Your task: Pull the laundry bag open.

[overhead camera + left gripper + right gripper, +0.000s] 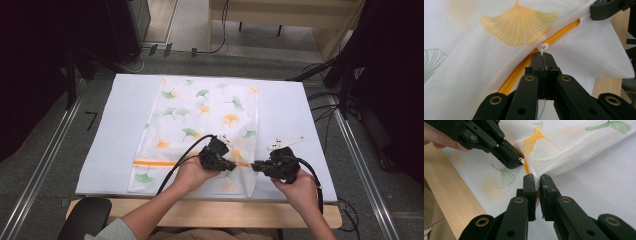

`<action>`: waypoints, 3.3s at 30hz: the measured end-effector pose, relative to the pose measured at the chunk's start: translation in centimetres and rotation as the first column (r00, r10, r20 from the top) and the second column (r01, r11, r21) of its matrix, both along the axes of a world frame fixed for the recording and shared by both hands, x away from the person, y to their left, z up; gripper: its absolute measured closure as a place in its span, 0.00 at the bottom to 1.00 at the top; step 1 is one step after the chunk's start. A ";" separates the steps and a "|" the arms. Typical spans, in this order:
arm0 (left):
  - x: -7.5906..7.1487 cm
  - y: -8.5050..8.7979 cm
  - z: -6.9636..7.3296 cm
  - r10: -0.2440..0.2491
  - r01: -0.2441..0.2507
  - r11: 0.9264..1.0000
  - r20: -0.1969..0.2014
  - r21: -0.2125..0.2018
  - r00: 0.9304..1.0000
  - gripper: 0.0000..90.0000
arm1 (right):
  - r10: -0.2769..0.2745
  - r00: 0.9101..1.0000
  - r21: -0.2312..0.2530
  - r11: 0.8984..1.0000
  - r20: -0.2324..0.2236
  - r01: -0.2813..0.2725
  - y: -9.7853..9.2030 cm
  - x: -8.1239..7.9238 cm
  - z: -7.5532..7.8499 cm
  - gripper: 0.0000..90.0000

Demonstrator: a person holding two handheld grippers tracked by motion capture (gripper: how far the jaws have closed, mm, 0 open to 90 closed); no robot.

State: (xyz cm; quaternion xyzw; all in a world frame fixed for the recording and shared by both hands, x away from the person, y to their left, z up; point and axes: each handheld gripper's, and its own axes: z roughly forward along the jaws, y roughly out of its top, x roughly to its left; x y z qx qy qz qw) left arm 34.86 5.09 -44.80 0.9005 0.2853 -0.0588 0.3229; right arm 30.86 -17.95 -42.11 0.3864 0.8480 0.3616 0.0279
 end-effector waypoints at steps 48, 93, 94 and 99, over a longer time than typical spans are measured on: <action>0.6 2.2 -0.7 0.041 -0.041 0.999 -0.042 -0.018 0.998 1.00 | 0.007 1.000 -0.017 1.000 -0.012 -0.007 -0.5 0.4 -0.1 0.95; 0.9 5.6 -1.0 0.134 -0.133 0.991 -0.063 0.005 0.989 1.00 | 0.034 0.999 -0.022 0.999 -0.041 -0.035 -0.8 1.4 -0.2 0.94; 0.8 5.7 -1.0 0.143 -0.143 0.990 -0.066 0.004 0.987 1.00 | 0.036 0.999 -0.022 0.999 -0.041 -0.037 -0.8 1.4 -0.2 0.94; 0.8 6.2 -1.0 0.152 -0.152 0.988 -0.068 0.008 0.986 1.00 | 0.050 0.998 -0.024 0.998 -0.044 -0.051 -0.5 1.7 -0.3 0.94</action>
